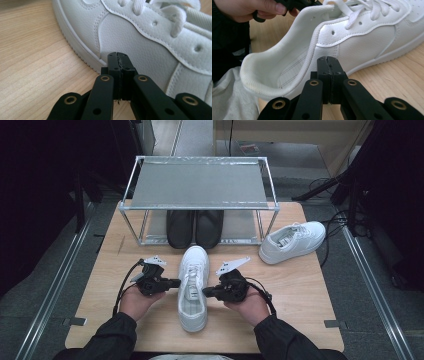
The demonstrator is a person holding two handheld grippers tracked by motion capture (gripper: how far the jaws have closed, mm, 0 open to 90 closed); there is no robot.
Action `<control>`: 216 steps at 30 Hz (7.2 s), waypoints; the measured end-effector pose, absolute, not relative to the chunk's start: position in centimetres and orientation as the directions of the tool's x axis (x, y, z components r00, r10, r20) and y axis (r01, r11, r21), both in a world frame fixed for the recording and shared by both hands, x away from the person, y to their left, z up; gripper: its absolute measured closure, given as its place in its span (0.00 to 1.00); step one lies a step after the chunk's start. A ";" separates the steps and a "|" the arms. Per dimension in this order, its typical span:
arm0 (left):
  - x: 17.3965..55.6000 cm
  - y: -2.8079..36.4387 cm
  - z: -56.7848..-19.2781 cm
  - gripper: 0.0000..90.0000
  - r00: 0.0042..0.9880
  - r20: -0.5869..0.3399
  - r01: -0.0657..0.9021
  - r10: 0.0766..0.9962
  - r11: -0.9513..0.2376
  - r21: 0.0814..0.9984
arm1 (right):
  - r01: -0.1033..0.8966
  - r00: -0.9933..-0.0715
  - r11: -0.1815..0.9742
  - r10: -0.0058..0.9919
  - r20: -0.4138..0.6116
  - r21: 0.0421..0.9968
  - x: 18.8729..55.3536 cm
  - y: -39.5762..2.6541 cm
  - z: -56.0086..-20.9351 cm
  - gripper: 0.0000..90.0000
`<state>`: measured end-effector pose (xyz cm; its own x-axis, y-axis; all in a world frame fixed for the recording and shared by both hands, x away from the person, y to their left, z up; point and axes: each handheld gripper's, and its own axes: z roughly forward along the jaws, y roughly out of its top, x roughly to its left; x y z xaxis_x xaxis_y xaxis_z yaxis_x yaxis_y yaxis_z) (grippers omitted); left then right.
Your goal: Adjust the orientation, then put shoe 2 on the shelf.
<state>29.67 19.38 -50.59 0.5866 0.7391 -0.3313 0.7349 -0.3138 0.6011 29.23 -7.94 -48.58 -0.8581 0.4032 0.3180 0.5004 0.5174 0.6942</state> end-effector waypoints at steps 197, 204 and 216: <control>29.9 22.3 -46.9 0.40 0.715 -0.364 0.637 0.596 -0.343 0.690 | 0.609 -0.773 0.524 0.560 0.297 0.596 27.4 -9.0 -48.5 0.84; 29.9 22.5 -46.9 0.40 0.717 -0.358 0.635 0.598 -0.349 0.689 | 0.566 -0.802 0.551 0.541 0.253 0.614 27.3 -9.4 -47.7 0.73; 30.2 22.4 -46.9 0.40 0.724 -0.344 0.629 0.598 -0.367 0.685 | 0.566 -0.790 0.459 0.541 0.290 0.685 27.0 -13.0 -44.9 0.75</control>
